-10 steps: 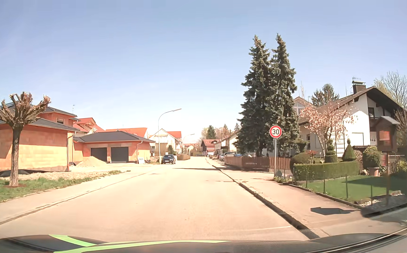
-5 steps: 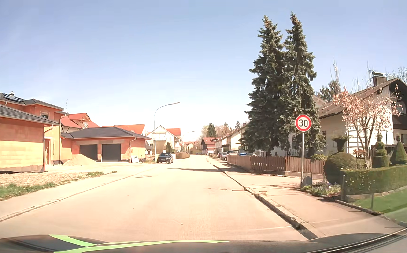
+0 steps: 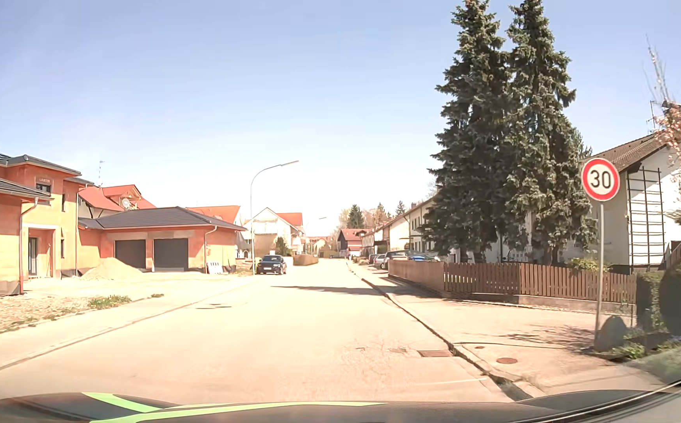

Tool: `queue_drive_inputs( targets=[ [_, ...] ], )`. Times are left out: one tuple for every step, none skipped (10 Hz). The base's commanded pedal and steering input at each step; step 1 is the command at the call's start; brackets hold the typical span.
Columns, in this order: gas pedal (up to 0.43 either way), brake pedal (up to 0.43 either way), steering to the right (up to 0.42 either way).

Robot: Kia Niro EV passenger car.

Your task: Follow the waypoints while adhering to traffic rules and regulations

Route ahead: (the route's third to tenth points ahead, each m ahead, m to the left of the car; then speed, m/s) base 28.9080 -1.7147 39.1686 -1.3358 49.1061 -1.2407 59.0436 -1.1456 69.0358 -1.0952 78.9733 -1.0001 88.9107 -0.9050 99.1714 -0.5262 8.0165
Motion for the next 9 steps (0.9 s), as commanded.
queue_drive_inputs(
  targets=[
    [0.098,0.0,-0.006],
    [0.098,0.0,-0.006],
    [0.098,0.0,-0.006],
    [0.098,0.0,-0.006],
    [0.098,0.0,-0.006],
    [0.098,0.0,-0.006],
    [0.098,0.0,-0.006],
    [0.098,0.0,-0.006],
    [0.098,0.0,-0.006]
  ],
)
